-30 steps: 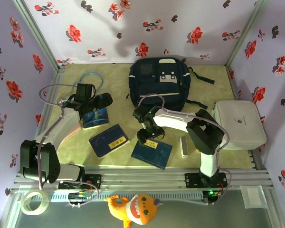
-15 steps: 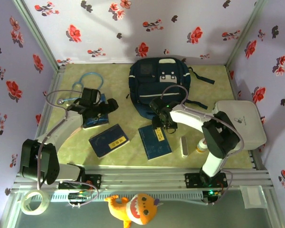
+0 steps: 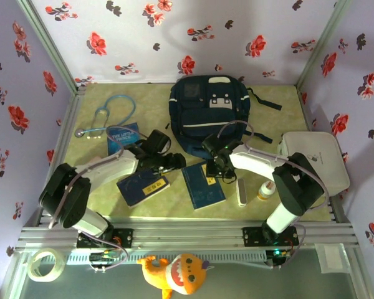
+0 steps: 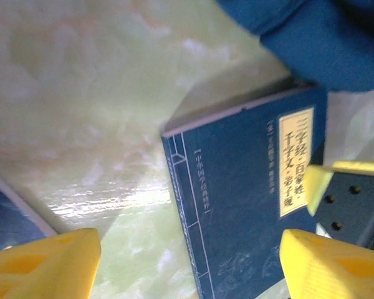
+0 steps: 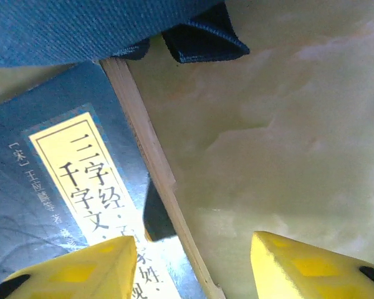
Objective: Pack the student bag
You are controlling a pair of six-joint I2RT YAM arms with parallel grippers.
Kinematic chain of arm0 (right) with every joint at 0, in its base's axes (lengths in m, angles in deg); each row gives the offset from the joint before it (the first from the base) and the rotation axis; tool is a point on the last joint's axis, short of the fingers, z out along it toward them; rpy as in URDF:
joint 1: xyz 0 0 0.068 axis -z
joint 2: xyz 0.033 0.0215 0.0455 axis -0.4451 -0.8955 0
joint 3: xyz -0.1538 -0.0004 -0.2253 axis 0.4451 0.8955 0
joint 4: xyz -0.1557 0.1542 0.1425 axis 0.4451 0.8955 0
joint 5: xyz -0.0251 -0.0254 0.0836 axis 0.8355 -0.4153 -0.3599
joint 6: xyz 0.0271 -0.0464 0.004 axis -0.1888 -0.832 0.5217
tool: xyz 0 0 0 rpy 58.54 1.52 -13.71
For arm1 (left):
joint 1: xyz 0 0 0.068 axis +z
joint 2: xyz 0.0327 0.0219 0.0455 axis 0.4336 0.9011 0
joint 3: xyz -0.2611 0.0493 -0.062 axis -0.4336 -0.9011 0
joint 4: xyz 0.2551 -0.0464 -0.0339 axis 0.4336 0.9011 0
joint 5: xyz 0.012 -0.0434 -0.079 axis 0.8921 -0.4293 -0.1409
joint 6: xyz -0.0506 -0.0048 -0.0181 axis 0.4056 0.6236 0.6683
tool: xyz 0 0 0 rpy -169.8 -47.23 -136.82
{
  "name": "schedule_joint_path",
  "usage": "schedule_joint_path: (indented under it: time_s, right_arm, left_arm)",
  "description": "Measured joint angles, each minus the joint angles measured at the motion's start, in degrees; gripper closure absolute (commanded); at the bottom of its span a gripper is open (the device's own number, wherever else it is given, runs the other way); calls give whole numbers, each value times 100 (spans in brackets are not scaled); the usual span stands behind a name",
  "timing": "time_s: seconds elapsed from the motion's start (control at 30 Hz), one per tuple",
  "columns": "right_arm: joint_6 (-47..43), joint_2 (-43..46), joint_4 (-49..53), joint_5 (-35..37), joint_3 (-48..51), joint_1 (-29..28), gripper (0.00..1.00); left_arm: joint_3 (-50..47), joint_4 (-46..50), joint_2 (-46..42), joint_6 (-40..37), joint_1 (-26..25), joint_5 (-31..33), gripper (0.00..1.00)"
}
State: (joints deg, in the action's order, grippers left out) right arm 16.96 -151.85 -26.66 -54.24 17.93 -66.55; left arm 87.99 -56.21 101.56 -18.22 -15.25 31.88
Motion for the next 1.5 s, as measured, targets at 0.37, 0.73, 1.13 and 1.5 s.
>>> schedule_joint_path:
  time_s: [0.37,0.73,1.13,1.5]
  right_arm:
    - [605,-33,-595,-452,321,7,65]
    - [1115,105,-997,-1228,566,-7,67]
    - [1141,55,-1056,-1279,566,-7,66]
    - [1161,61,-1126,-1252,629,0,68]
  left_arm:
    - [133,-61,800,-87,-133,-304,53]
    - [133,-197,1001,-85,-133,-354,55]
    - [133,-284,1106,-63,-140,-437,49]
    - [0,-531,752,90,-109,-452,62]
